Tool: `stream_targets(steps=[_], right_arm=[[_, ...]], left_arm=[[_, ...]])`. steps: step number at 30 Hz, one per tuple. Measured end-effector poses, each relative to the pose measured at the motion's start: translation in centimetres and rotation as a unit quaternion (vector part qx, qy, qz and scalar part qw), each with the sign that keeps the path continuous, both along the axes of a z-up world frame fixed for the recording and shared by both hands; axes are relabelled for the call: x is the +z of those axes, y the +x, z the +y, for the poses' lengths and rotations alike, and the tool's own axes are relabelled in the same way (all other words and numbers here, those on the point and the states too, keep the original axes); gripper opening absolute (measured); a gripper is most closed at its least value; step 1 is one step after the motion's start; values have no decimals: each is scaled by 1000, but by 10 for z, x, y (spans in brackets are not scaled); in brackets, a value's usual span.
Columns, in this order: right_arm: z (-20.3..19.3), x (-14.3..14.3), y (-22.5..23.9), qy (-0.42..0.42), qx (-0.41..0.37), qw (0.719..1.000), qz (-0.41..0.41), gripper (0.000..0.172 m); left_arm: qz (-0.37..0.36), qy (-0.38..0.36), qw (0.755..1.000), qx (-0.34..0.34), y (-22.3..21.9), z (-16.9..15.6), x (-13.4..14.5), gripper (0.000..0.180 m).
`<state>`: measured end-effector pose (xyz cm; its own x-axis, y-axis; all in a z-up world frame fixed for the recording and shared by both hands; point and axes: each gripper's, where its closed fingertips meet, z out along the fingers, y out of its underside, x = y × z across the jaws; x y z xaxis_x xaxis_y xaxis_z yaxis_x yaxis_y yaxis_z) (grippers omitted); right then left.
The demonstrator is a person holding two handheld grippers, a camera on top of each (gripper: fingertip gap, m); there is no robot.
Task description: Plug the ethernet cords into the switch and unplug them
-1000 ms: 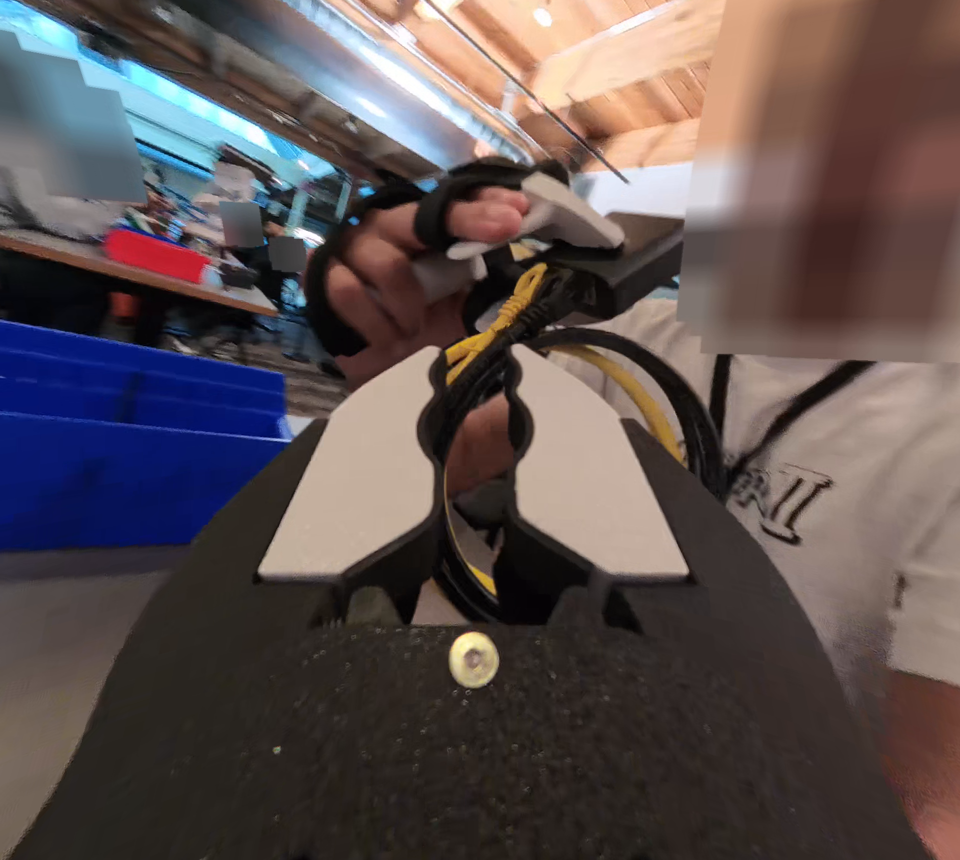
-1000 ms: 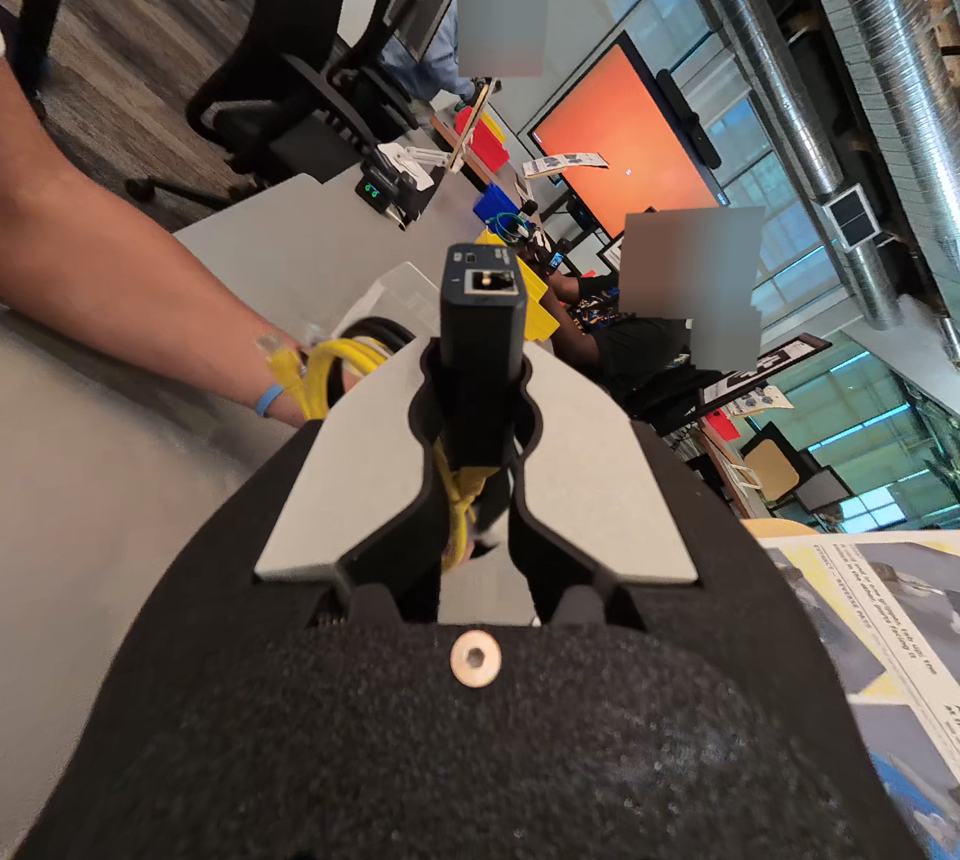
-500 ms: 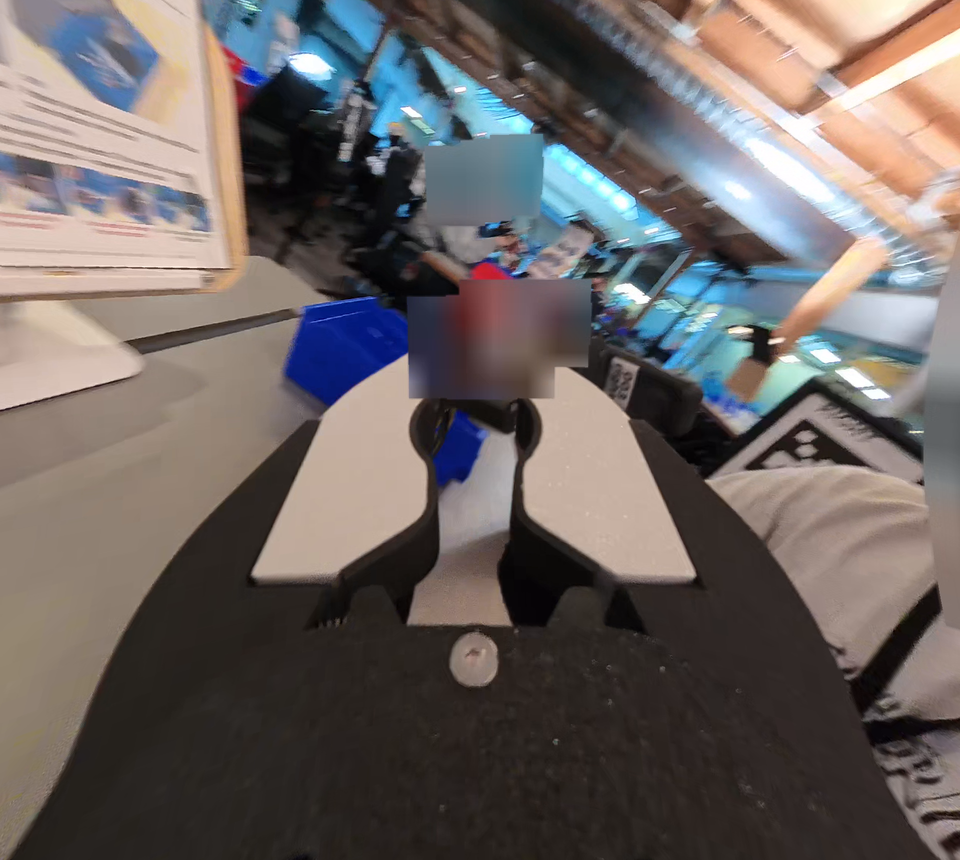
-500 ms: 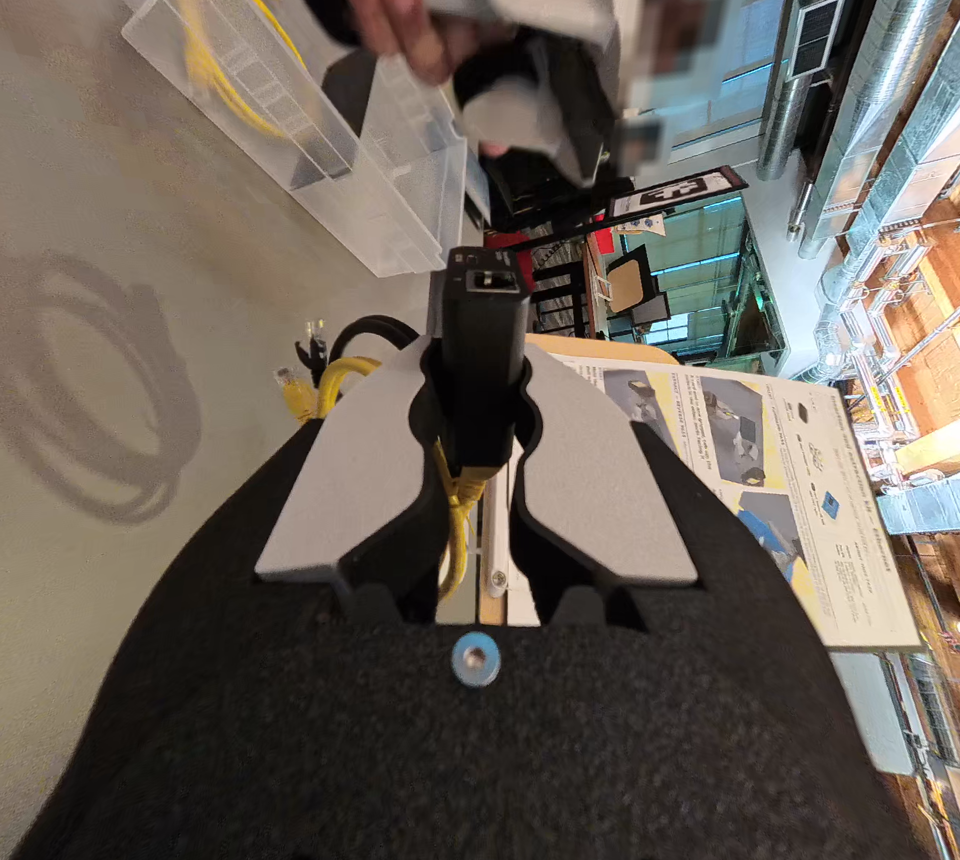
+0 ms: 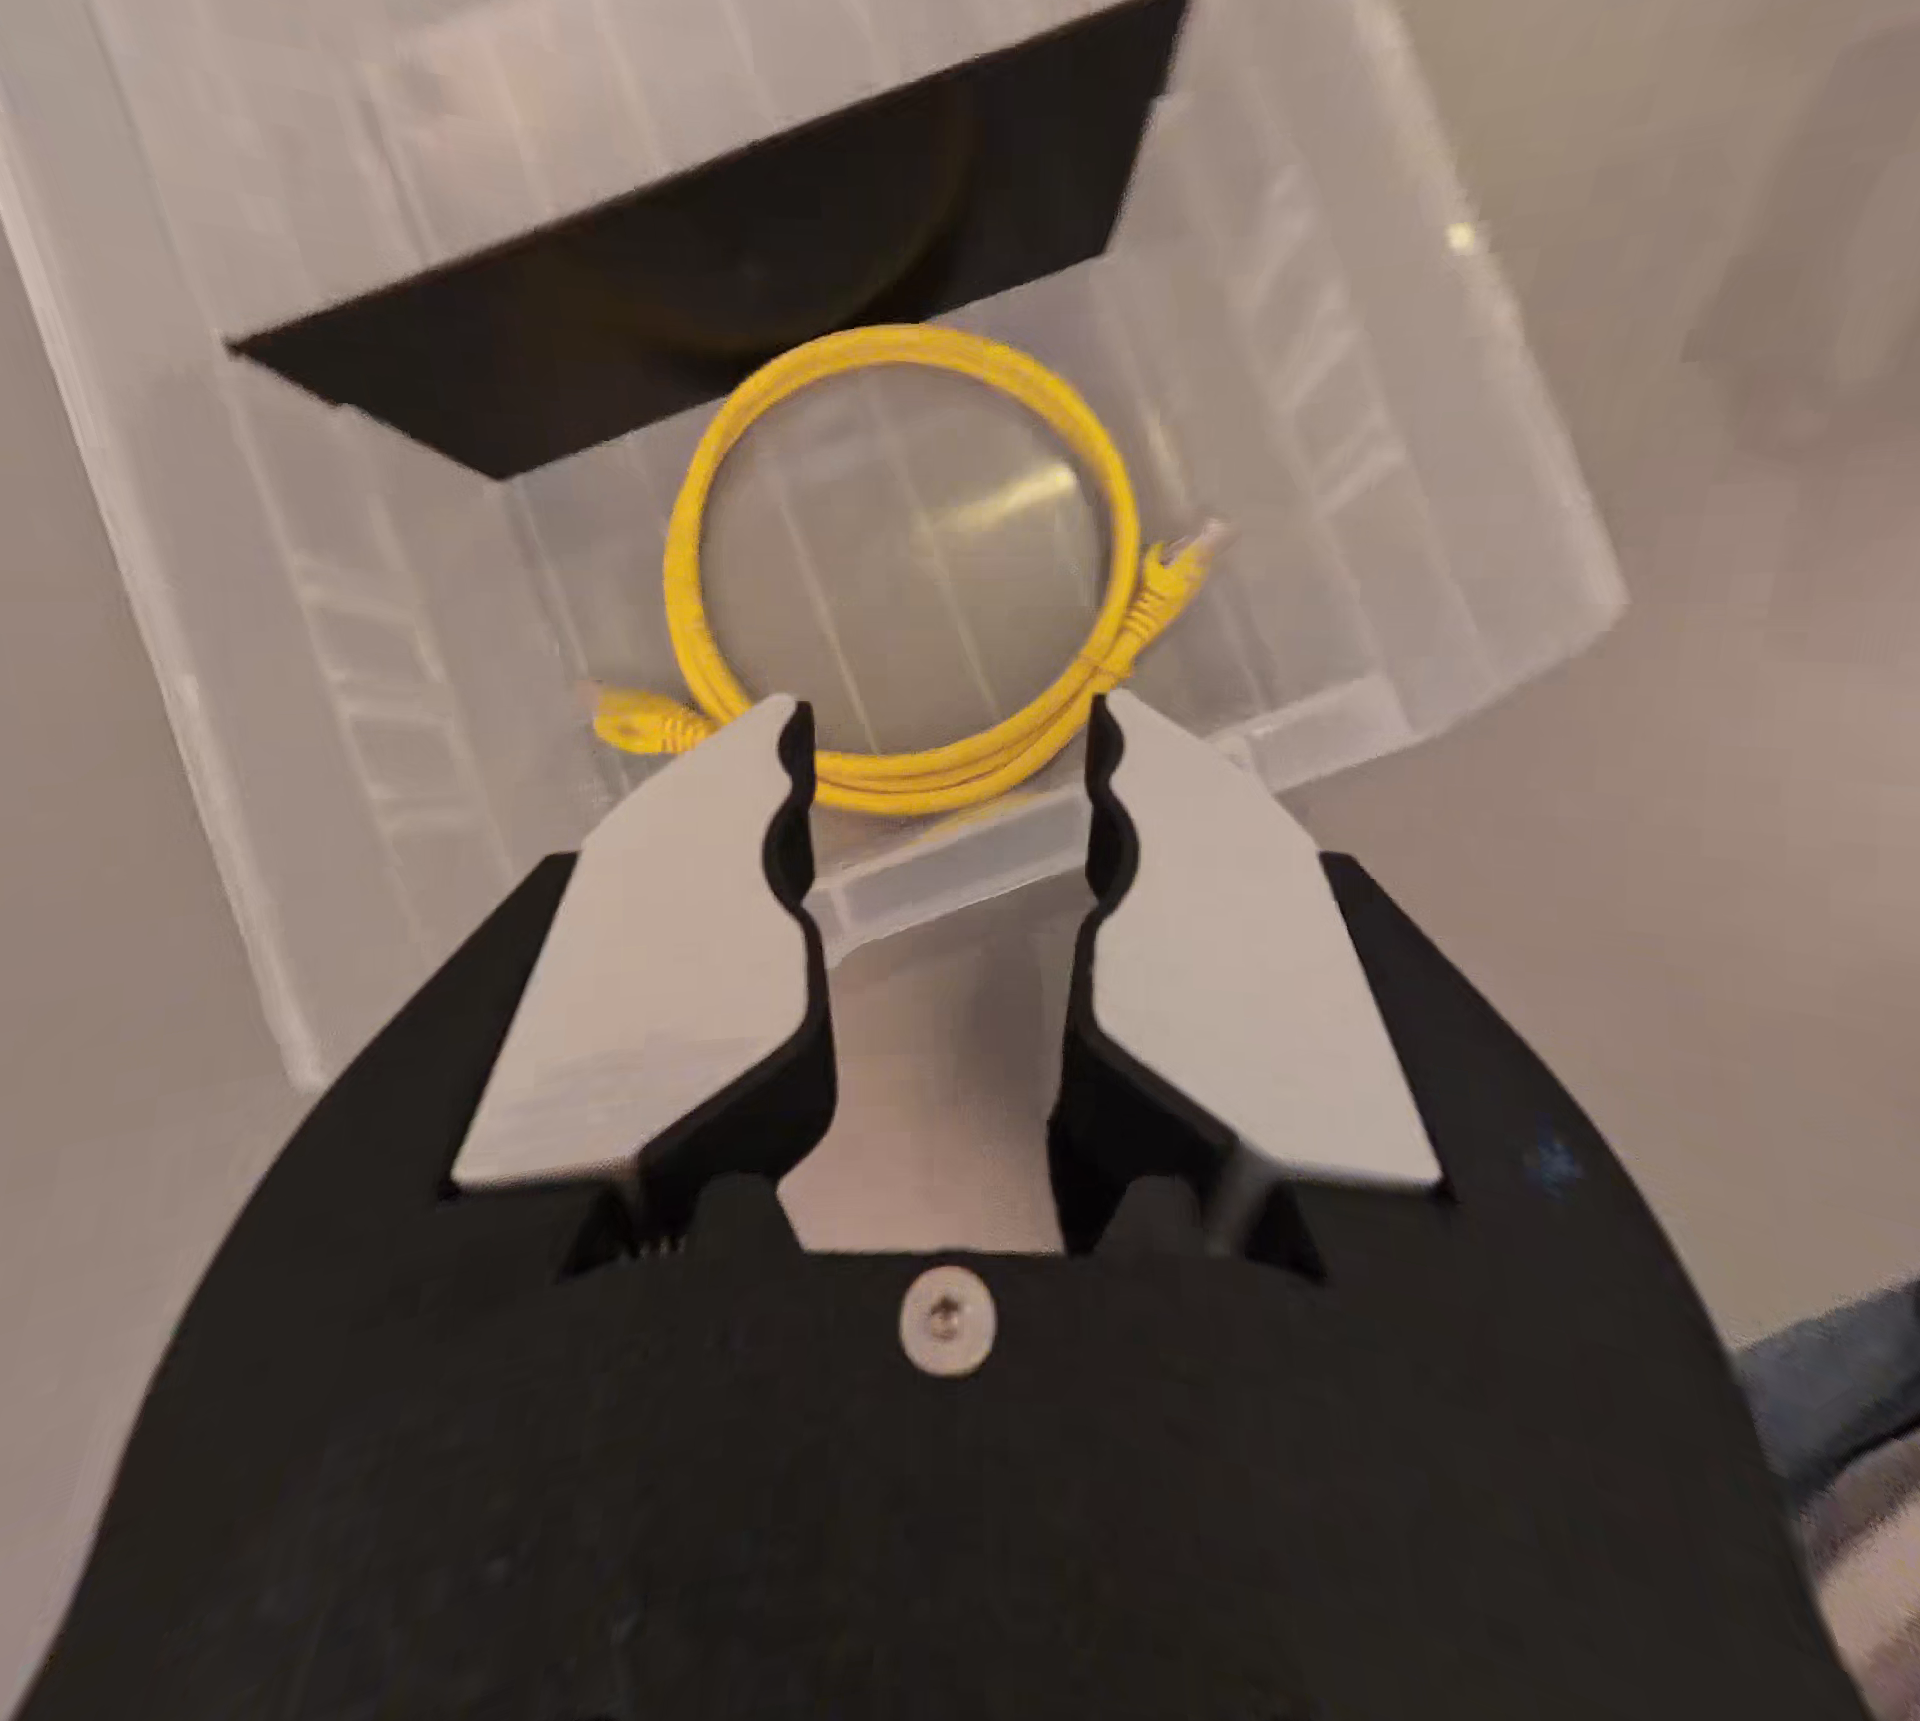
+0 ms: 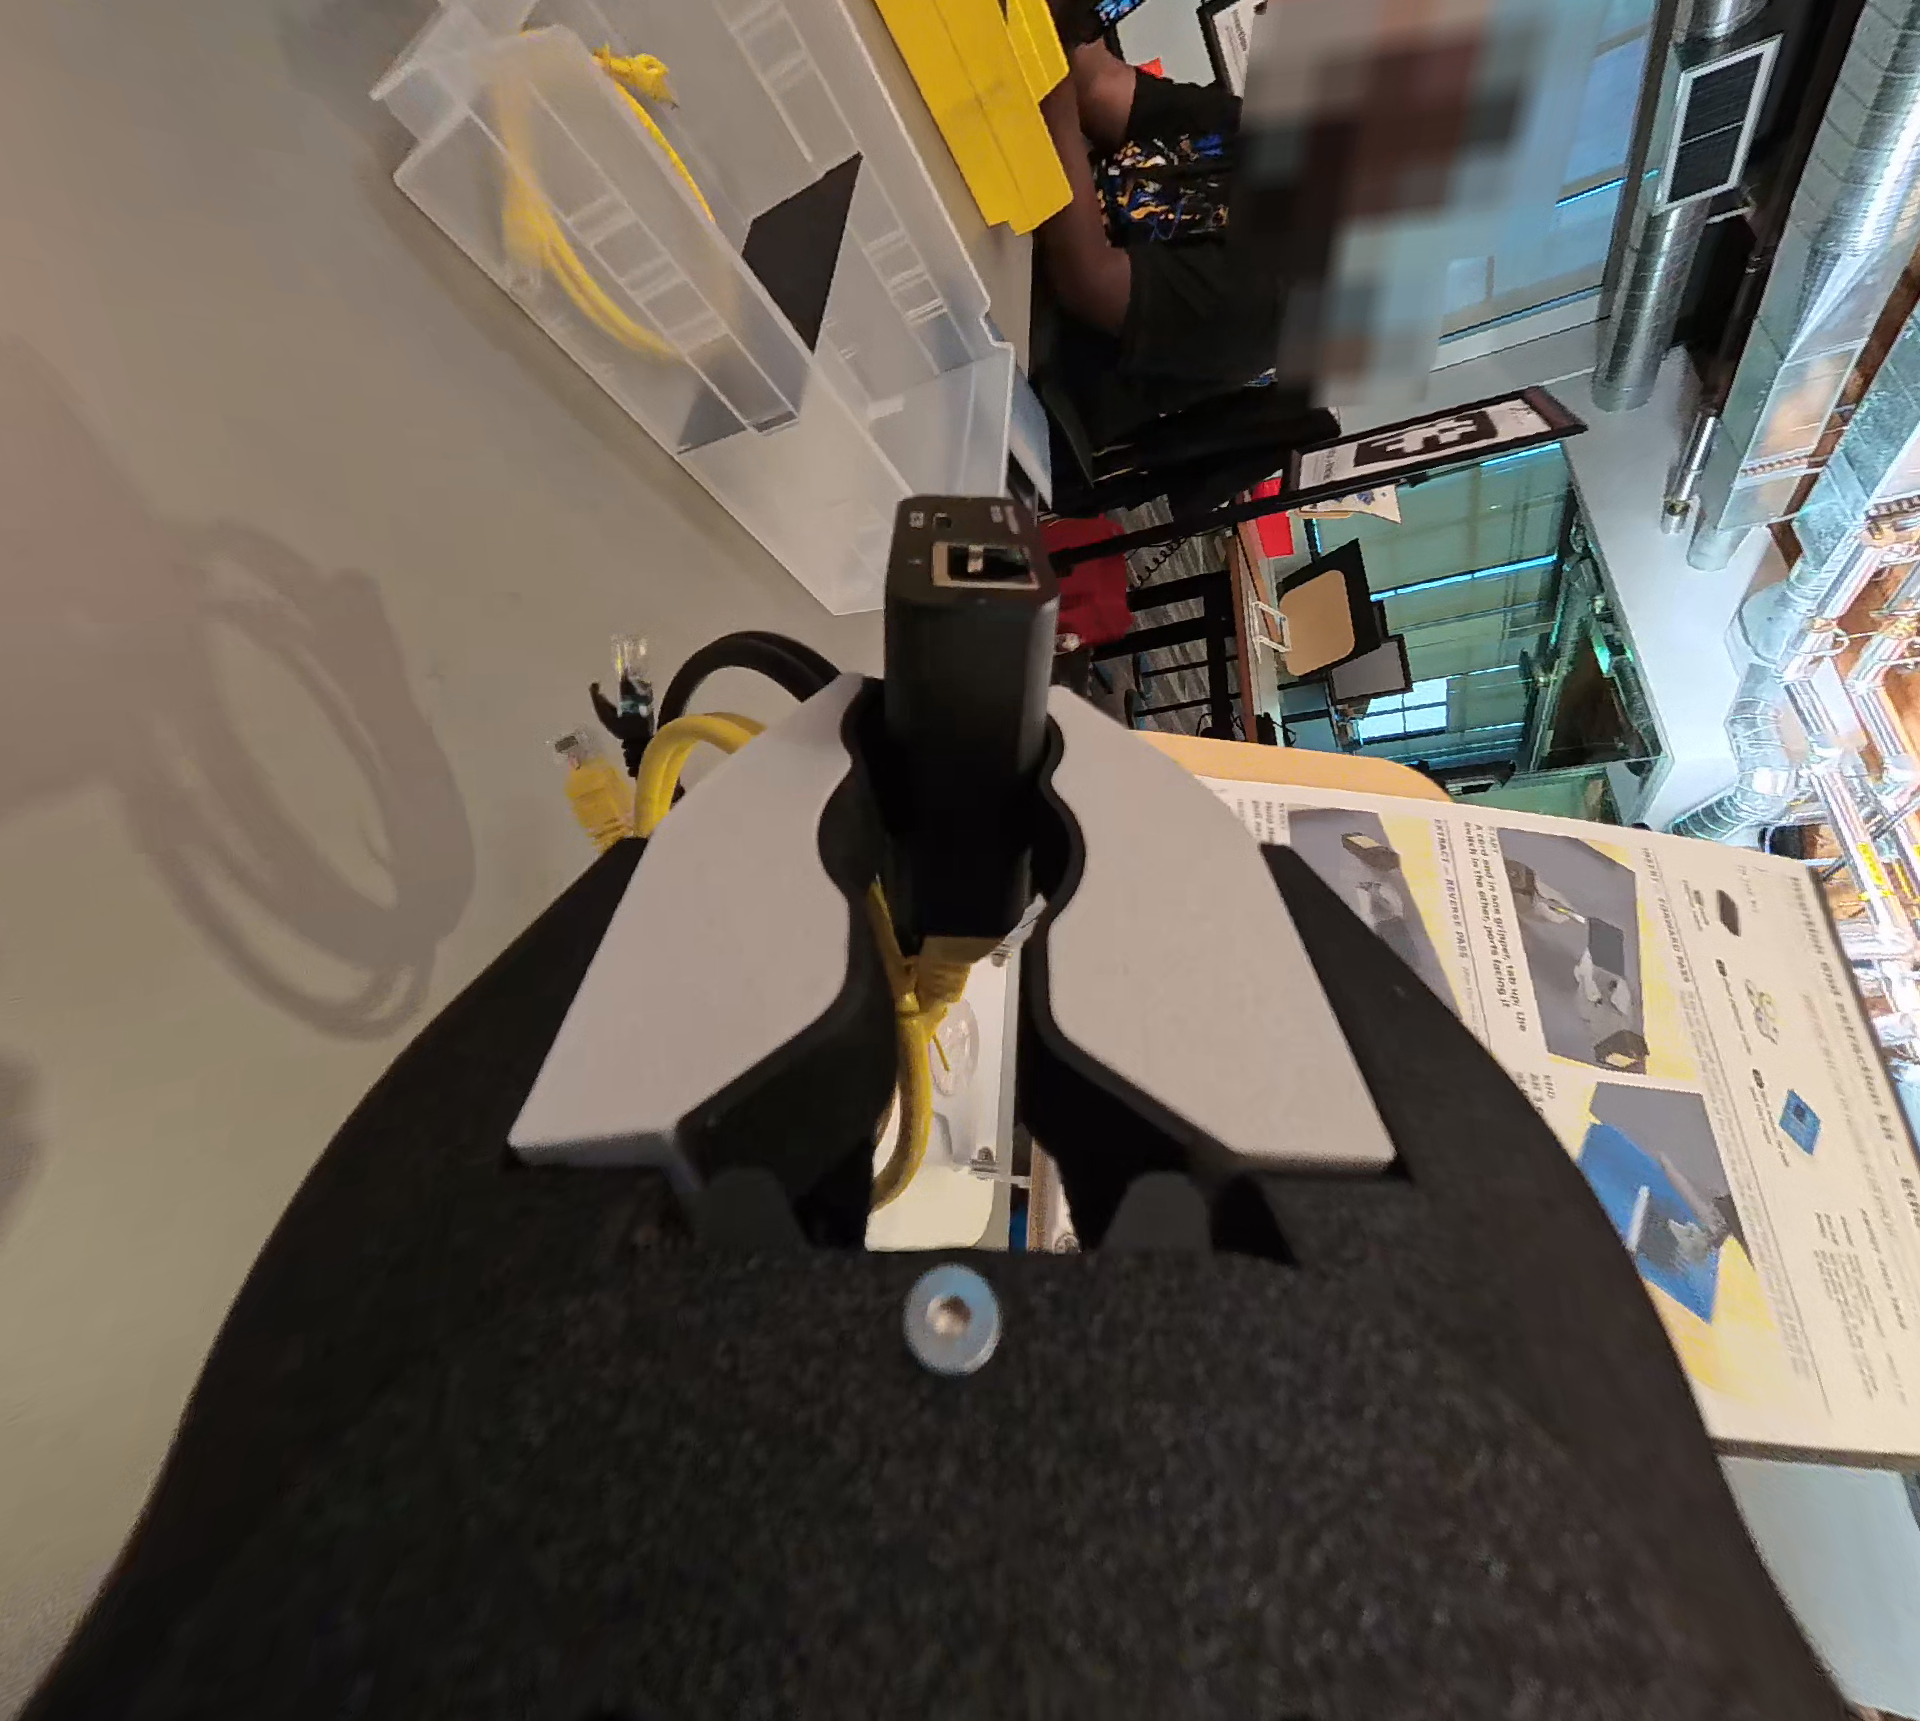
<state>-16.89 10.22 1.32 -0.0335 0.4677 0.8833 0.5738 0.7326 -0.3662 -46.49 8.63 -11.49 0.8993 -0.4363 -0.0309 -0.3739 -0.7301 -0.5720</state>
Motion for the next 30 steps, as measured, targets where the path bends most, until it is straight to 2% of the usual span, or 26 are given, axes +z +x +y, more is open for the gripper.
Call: stream_targets(steps=[2, 3, 5, 6, 10, 13, 16, 18, 20, 23, 28, 30], right_arm=[[2, -6, -2, 1, -3, 1000, -10, 24], [2, -8, -2, 2, -4, 1000, -15, 24], [3, -11, -1, 3, -7, 1000, -22, 24], [4, -12, -1, 4, -8, 1000, -24, 24], [5, -8, 3, 3, -10, 1000, -18, 23], [4, -4, 5, -4, -6, 1000, -9, 24], [5, -3, 5, -8, -6, 1000, -5, 24], [6, -5, 5, -8, -7, 1000, -9, 24], [7, -8, 5, -9, -9, 1000, -14, 24], [9, -13, 3, -9, -10, 1000, -20, 24], [10, -13, 5, -7, -12, 1000, -22, 24], [11, -11, 6, -10, -12, 1000, -17, 24]], left_arm=[[-35, -29, 997, 57, -3, 13, -2, 46], [-76, -38, 994, 67, 4, 19, 1, 46], [-163, -61, 983, 49, 28, 28, 9, 41], [-170, -77, 982, 27, 38, 28, 9, 38], [-28, -94, 990, -99, 47, 28, -13, 29], [42, -136, 973, -180, 52, 19, -33, 29], [82, -195, 954, -213, 49, 11, -51, 30], [90, -233, 942, -223, 48, 8, -62, 29], [53, -287, 930, -224, 56, 3, -67, 29], [33, -333, 919, -209, 56, 2, -71, 17], [29, -279, 932, -230, 54, 7, -67, 15], [0, -237, 942, -235, 54, 7, -56, 15]])
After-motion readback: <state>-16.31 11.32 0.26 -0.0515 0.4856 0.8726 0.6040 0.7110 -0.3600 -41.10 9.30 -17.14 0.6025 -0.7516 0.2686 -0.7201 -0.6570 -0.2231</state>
